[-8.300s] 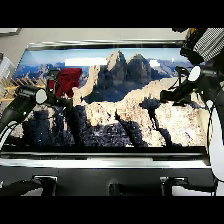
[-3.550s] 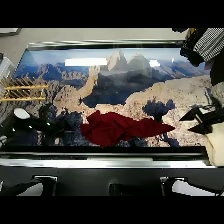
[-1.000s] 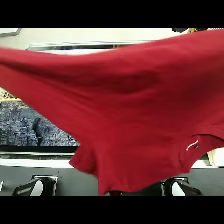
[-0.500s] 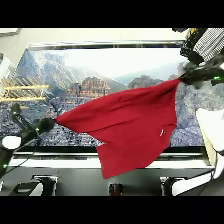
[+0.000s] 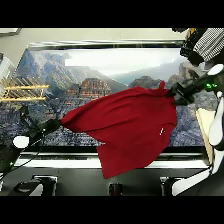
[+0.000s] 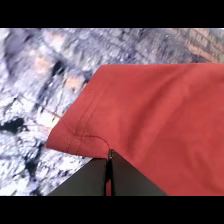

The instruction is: Fold the clothes and pants, and hang the long-sleeved shirts on hangers.

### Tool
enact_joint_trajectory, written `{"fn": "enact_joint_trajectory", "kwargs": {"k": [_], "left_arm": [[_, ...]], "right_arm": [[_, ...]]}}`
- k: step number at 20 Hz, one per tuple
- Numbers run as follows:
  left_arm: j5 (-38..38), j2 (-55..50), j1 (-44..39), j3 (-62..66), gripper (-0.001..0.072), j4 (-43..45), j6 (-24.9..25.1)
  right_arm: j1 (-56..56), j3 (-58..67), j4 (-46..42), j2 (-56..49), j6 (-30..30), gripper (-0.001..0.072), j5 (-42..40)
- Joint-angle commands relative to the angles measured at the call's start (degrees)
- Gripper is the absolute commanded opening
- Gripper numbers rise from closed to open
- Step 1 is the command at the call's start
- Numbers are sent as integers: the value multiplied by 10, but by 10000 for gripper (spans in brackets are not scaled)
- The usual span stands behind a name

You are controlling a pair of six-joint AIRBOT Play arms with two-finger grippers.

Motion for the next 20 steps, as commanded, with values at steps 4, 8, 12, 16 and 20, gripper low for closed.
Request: {"fn": "enact_joint_trajectory", "kwargs": {"k": [4,8,12,16,20], "left_arm": [[-45,0,-1,5,24,1,15],[-64,0,-1,5,24,1,15],[-65,0,-1,5,24,1,14],[-71,0,-1,5,24,1,14],[-71,0,-1,5,23,0,14]], "right_arm": [[14,-495,-36,242,-36,617,-60],[14,-692,-26,324,-68,618,-81],[14,-746,12,340,-66,618,-118],[14,-763,132,339,-73,612,-219],[67,-763,144,336,-74,590,-280]]}}
